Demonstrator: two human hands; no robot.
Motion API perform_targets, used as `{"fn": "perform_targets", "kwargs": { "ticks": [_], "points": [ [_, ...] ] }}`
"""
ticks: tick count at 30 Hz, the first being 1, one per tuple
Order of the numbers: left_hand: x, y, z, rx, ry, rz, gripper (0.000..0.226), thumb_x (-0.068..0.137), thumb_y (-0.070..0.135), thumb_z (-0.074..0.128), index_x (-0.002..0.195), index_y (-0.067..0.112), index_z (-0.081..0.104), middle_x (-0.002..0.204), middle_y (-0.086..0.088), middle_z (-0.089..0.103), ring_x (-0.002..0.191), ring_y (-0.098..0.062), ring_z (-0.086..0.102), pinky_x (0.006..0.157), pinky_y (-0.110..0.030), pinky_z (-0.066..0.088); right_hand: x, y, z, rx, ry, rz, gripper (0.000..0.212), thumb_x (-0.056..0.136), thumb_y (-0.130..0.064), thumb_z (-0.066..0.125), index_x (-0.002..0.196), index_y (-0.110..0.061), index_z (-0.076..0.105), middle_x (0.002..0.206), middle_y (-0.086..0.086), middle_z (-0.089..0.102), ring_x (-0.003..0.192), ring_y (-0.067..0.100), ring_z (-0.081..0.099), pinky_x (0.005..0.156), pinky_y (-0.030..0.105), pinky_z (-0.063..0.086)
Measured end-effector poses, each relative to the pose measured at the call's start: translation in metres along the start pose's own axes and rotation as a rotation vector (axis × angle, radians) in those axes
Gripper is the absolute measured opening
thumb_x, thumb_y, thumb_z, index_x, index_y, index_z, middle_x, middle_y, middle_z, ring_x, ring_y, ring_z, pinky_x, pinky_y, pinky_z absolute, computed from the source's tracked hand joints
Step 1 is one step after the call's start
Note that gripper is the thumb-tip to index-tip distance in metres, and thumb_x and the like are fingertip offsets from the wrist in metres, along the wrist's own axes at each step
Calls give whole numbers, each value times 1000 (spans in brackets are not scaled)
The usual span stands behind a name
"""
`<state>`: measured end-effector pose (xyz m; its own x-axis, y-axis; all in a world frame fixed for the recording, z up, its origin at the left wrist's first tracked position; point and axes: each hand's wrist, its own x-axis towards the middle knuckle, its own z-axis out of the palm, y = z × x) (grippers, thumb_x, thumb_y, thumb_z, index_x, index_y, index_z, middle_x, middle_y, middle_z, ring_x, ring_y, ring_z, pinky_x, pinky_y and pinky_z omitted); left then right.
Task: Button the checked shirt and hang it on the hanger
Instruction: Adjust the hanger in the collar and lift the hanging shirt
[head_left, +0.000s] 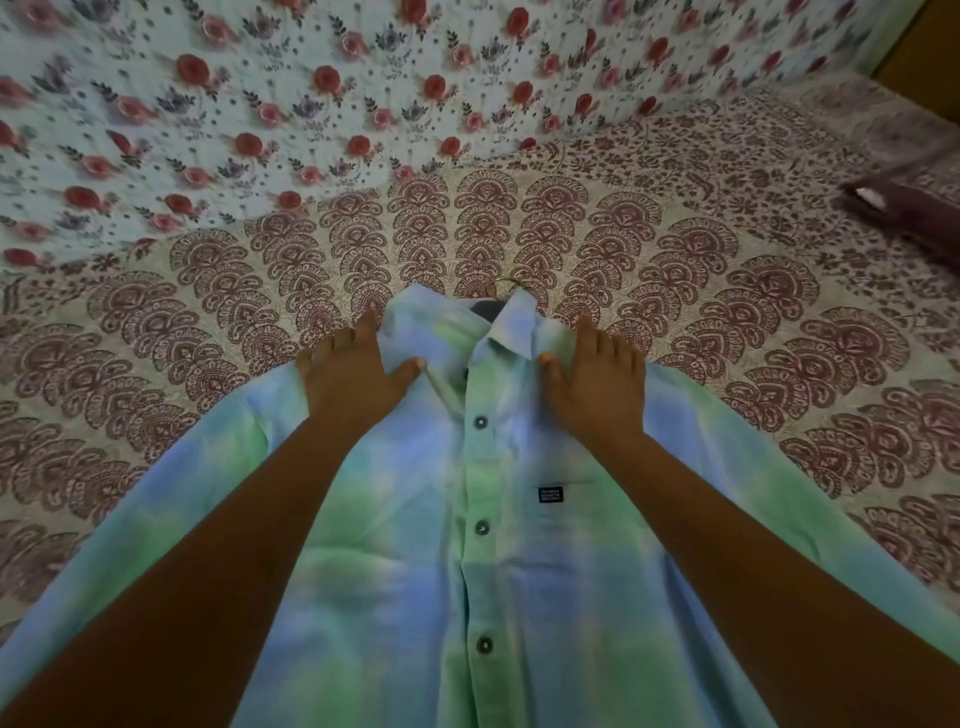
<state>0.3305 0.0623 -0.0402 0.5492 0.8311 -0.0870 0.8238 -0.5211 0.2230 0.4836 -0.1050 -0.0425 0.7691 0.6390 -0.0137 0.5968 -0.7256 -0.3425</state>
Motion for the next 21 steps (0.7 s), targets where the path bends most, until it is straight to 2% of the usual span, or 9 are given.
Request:
{"fn": "perform_targets", "kwargs": {
  "ticks": [3, 6, 9, 12, 14, 16, 18, 21],
  "points": [
    [10, -14, 4, 47, -109, -3, 85, 77, 67, 50, 139, 13, 30, 138, -19, 45, 128, -37, 42, 107, -50, 23, 3, 3, 3, -130, -89, -36, 61, 93, -45, 33, 138, -5, 28, 138, 20, 43, 129, 35, 37, 111, 46, 18],
    [18, -19, 4, 13, -189, -13, 71, 77, 67, 53, 125, 15, 50, 129, -14, 55, 120, -33, 49, 106, -48, 30, 5, 3, -1, -148, -100, 8, 48, 94, -36, 39, 129, -3, 38, 131, 20, 46, 122, 36, 41, 103, 45, 28],
    [12, -16, -3, -118, -138, -12, 43, 79, 57, 57, 95, 18, 59, 111, -13, 63, 108, -33, 56, 102, -47, 37, -1, 2, -6, -88, -63, 63, 40, 95, -31, 37, 123, -3, 43, 125, 21, 49, 118, 37, 43, 98, 45, 32],
    [-14, -12, -17, -219, -19, 9, 31, 78, 51, 62, 78, 24, 49, 97, -13, 66, 97, -32, 59, 97, -47, 41, -17, 5, -17, -68, 5, 59, 37, 95, -30, 37, 118, -2, 45, 120, 22, 51, 112, 37, 46, 91, 44, 35],
    [-34, -11, -25, -277, 79, 45, 37, 73, 57, 60, 78, 21, 51, 91, -11, 65, 93, -32, 60, 93, -47, 43, -33, 9, -26, -64, 60, 28, 35, 95, -28, 40, 116, -1, 47, 116, 22, 52, 108, 38, 48, 86, 45, 37],
    [-60, -10, -36, -321, 135, 54, 57, 62, 69, 49, 86, 17, 56, 89, -11, 65, 90, -32, 60, 89, -47, 44, -53, 11, -38, -19, 146, -10, 32, 92, -25, 46, 110, 1, 51, 109, 24, 54, 100, 41, 51, 79, 46, 39],
    [-84, -11, -46, -331, 118, 50, 70, 56, 73, 42, 94, 17, 57, 90, -8, 65, 91, -30, 61, 91, -47, 43, -74, 12, -45, 30, 213, -40, 32, 87, -24, 47, 103, 2, 54, 99, 25, 57, 90, 43, 55, 72, 47, 41],
    [-119, -13, -65, -354, 70, 56, 74, 52, 72, 43, 100, 17, 57, 85, -2, 61, 92, -28, 62, 94, -47, 42, -110, 13, -61, 90, 235, -59, 40, 82, -32, 38, 101, -1, 56, 90, 21, 61, 81, 42, 58, 68, 46, 43]
  ]
}}
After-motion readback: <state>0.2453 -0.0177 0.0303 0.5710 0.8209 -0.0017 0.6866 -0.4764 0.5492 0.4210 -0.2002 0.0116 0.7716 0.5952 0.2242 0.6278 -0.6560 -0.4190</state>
